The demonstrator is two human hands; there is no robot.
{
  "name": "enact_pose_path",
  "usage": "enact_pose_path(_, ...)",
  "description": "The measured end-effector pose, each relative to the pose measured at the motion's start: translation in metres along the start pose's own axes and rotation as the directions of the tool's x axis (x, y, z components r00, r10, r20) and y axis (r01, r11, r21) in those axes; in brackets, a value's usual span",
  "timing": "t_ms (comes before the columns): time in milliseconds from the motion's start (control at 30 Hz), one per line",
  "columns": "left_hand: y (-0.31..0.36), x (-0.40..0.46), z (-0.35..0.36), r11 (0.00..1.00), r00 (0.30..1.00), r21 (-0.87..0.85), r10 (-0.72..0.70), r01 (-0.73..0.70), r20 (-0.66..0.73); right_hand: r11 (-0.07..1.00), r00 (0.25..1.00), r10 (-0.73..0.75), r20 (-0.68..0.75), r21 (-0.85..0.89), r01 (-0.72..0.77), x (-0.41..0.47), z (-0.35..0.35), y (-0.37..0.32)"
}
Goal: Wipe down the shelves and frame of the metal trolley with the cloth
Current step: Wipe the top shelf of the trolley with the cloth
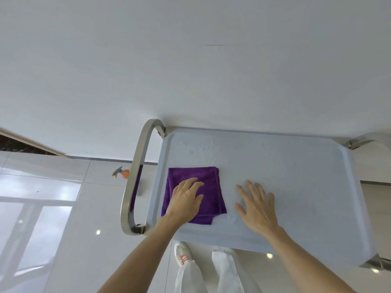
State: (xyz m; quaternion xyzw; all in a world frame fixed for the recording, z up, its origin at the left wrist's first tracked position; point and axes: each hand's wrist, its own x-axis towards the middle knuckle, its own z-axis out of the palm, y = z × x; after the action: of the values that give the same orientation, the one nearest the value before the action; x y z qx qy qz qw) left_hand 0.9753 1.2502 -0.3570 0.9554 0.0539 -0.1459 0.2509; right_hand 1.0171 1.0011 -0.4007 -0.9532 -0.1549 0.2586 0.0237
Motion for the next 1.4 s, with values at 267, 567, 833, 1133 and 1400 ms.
enact_pose_path(267, -0.017, 0.034, 0.041, 0.975, 0.999, 0.216, 0.053, -0.052, -0.001, 1.000, 0.973, -0.006, -0.231, 0.006, 0.008, -0.001, 0.050, -0.002)
enact_pose_path(567, -0.041, -0.007, 0.093, 0.913, 0.984, 0.386, 0.168, -0.132, -0.061, 0.998, 0.914, 0.003, -0.406, -0.053, -0.026, 0.006, 0.073, 0.001)
enact_pose_path(833, -0.071, -0.072, 0.103, 0.927, 0.989, 0.371, 0.099, -0.053, -0.106, 0.999, 0.901, 0.008, -0.433, -0.044, -0.029, 0.009, 0.076, 0.004)
enact_pose_path(1133, -0.077, -0.012, 0.075, 0.892, 0.939, 0.328, -0.234, 0.311, -0.253, 0.999, 0.899, 0.016, -0.438, -0.029, -0.032, 0.009, 0.075, 0.003)
enact_pose_path(1400, -0.004, -0.028, 0.122, 0.938, 0.991, 0.346, 0.058, -0.013, -0.121, 0.999, 0.908, 0.007, -0.419, -0.037, -0.025, 0.009, 0.072, 0.003)
